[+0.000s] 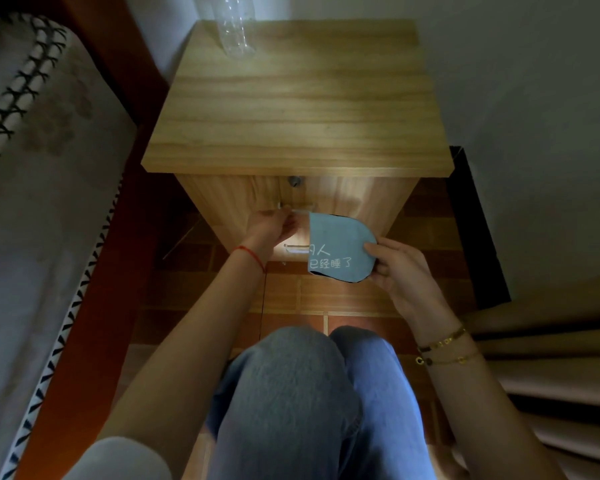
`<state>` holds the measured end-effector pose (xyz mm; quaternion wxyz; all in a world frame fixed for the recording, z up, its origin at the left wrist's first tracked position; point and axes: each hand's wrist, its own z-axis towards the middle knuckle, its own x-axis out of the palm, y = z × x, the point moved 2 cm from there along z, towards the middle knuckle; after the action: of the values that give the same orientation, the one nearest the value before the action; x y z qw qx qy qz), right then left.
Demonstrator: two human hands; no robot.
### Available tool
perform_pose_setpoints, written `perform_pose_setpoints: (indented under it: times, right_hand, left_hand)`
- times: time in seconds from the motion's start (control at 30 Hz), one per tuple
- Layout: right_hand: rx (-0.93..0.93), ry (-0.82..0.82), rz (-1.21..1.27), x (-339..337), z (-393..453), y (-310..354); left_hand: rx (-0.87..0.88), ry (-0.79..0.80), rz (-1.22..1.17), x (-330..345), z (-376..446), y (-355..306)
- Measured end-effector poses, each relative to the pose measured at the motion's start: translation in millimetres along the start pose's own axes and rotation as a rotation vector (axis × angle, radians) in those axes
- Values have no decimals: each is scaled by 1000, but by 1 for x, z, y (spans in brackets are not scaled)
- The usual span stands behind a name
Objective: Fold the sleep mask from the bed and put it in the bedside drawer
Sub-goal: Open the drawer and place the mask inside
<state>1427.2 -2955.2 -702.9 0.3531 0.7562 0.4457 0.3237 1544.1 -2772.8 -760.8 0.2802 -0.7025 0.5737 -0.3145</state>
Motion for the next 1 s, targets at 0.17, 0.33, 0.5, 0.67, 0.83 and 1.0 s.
perform_pose_setpoints:
  times: [0.17, 0.33, 0.5, 0.67, 0.83, 1.0]
  right_hand:
    - [-8, 30, 12, -5, -8, 1]
    - [-29, 38, 51, -9, -21, -1]
    - [-20, 85, 93, -11, -36, -7]
    - [-14, 88, 76, -16, -49, -14]
    - [-3, 108, 82, -18, -57, -21]
    - [11, 118, 74, -15, -61, -25]
  left_hand:
    - [7, -2, 0, -3, -6, 5]
    - [-48, 48, 67, -18, -27, 25]
    - [-114, 75, 112, -31, -49, 42]
    - [-106, 76, 153, -34, -61, 54]
    - [-94, 80, 198, -42, -72, 73]
    - [32, 57, 388, -46, -91, 82]
